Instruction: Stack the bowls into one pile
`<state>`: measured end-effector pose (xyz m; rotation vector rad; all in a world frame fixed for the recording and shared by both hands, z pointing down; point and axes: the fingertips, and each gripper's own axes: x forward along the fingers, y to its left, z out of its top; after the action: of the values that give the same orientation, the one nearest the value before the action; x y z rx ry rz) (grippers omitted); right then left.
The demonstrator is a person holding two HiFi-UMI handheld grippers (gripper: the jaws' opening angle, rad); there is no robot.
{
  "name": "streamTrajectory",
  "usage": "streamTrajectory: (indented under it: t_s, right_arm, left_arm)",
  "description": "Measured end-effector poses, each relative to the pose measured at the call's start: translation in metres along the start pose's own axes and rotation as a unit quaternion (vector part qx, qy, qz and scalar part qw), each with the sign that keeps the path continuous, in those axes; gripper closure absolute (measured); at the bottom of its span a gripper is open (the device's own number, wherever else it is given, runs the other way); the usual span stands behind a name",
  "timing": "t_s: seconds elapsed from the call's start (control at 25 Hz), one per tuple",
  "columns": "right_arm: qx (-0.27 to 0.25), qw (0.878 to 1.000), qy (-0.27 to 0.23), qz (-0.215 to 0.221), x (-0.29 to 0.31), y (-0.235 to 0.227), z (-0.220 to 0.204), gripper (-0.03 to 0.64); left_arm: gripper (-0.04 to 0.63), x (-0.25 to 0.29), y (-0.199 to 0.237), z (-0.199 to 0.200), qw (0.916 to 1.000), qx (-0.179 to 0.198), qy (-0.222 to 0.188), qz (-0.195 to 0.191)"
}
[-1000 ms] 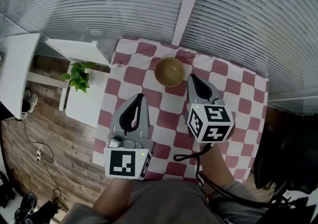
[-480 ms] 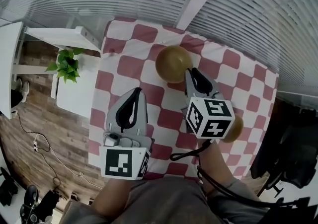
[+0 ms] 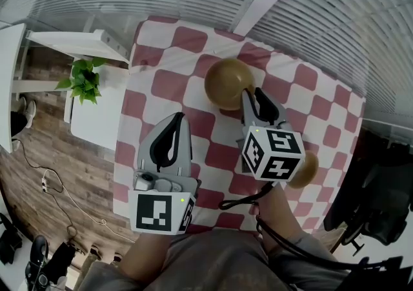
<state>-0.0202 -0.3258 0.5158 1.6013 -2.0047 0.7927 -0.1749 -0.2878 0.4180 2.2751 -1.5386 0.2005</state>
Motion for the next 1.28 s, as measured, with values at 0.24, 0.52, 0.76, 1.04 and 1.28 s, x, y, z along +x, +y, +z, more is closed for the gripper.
streamTrajectory:
  t_s: [0.24, 0.52, 0.76, 1.04, 1.28]
  right_arm:
    - [0.011, 1.000, 0.000, 0.000, 0.005, -0.002, -0.001, 0.494]
    - [0.016, 1.000, -0.002, 0.002, 0.009, -0.003, -0.001, 0.536]
    - [0.043, 0.999, -0.014, 0.025, 0.009, 0.002, 0.002, 0.559]
    - [0.092, 0.994, -0.019, 0.062, -0.012, 0.009, 0.009, 0.572]
    - [0.110, 0.990, -0.052, 0.068, -0.053, -0.001, 0.032, 0.572]
  left_arm:
    - [0.595, 0.003, 0.002, -0.003, 1.0000, -0.003, 0.003, -0.001]
    - [0.595, 0.006, 0.005, -0.003, 1.0000, -0.005, 0.005, 0.001]
    - [0.595, 0.004, 0.005, -0.003, 1.0000, 0.001, 0.003, 0.007]
    - [0.595, -0.011, -0.008, 0.012, 0.9998, 0.014, -0.011, 0.005]
    - [0.595, -0.028, -0.036, 0.031, 0.9990, 0.036, -0.028, -0.008]
